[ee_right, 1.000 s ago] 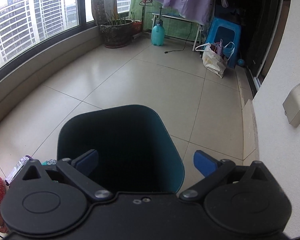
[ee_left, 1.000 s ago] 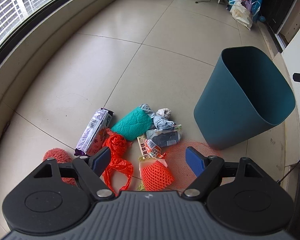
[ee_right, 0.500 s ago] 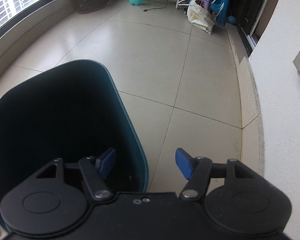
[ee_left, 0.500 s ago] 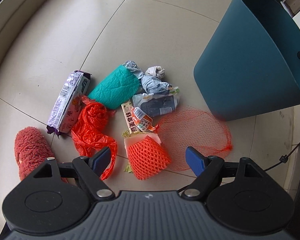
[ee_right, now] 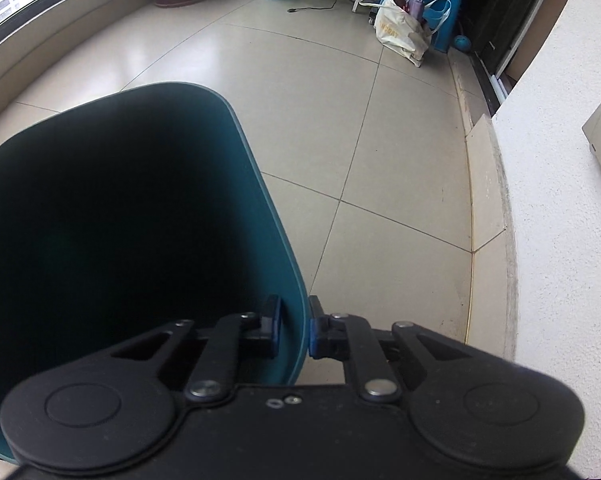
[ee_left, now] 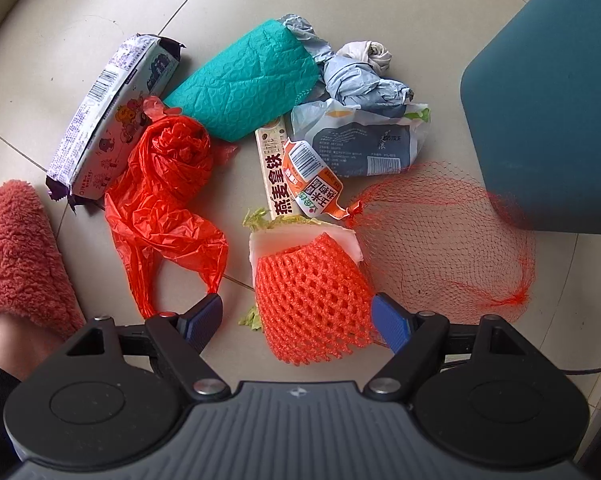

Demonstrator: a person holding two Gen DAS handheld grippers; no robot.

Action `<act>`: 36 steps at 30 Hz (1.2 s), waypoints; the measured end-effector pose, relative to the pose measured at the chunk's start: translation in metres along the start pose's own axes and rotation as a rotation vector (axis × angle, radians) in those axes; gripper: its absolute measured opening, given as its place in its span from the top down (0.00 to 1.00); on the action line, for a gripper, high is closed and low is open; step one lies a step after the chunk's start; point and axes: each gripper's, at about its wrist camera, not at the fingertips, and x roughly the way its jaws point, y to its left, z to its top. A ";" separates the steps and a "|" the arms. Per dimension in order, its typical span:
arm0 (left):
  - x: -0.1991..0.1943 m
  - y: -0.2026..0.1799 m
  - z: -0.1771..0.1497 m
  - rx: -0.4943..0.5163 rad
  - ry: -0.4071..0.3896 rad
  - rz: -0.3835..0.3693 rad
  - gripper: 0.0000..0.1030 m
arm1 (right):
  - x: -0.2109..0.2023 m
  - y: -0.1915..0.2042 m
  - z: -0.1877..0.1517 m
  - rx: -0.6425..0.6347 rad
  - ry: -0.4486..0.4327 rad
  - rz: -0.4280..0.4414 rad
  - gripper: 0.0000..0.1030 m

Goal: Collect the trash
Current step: 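Grasp the wastebasket rim with the right gripper while the left gripper grasps the orange mesh net, then drop the orange mesh net into the wastebasket with the left gripper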

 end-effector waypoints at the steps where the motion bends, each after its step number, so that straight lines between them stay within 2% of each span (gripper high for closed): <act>1: 0.004 -0.001 0.001 -0.005 0.002 -0.002 0.21 | -0.002 0.001 -0.003 -0.003 0.004 0.008 0.91; 6: 0.030 -0.003 0.005 -0.054 0.039 -0.060 0.21 | -0.010 0.006 -0.017 -0.043 0.006 0.036 0.92; 9: 0.043 -0.003 0.003 -0.065 0.048 -0.048 0.24 | -0.011 0.007 -0.019 -0.054 0.003 0.045 0.92; 10: 0.047 -0.002 0.002 -0.069 0.053 -0.041 0.30 | -0.011 0.007 -0.019 -0.059 0.000 0.044 0.92; 11: 0.051 0.000 0.001 -0.077 0.068 -0.039 0.46 | -0.011 0.008 -0.019 -0.063 -0.004 0.041 0.92; 13: 0.055 0.003 0.000 -0.088 0.087 -0.024 0.62 | -0.011 0.008 -0.020 -0.067 -0.010 0.041 0.92; 14: 0.054 0.002 -0.001 -0.080 0.084 -0.008 0.74 | -0.011 0.009 -0.020 -0.069 -0.014 0.043 0.92; 17: 0.042 -0.004 -0.006 -0.046 0.059 0.042 0.87 | -0.013 0.009 -0.026 -0.074 -0.025 0.053 0.92; 21: 0.011 -0.010 -0.006 -0.046 0.004 0.058 0.88 | -0.017 0.007 -0.033 -0.086 -0.036 0.069 0.91; 25: -0.031 -0.014 -0.004 -0.050 -0.059 0.039 0.88 | -0.018 0.005 -0.035 -0.067 -0.040 0.050 0.92; 28: -0.063 -0.018 -0.003 -0.041 -0.098 -0.007 0.88 | -0.020 0.001 -0.040 -0.067 -0.035 0.054 0.91; 36: -0.177 -0.071 -0.026 0.112 -0.259 -0.098 0.89 | -0.026 -0.015 -0.055 -0.050 -0.027 0.078 0.90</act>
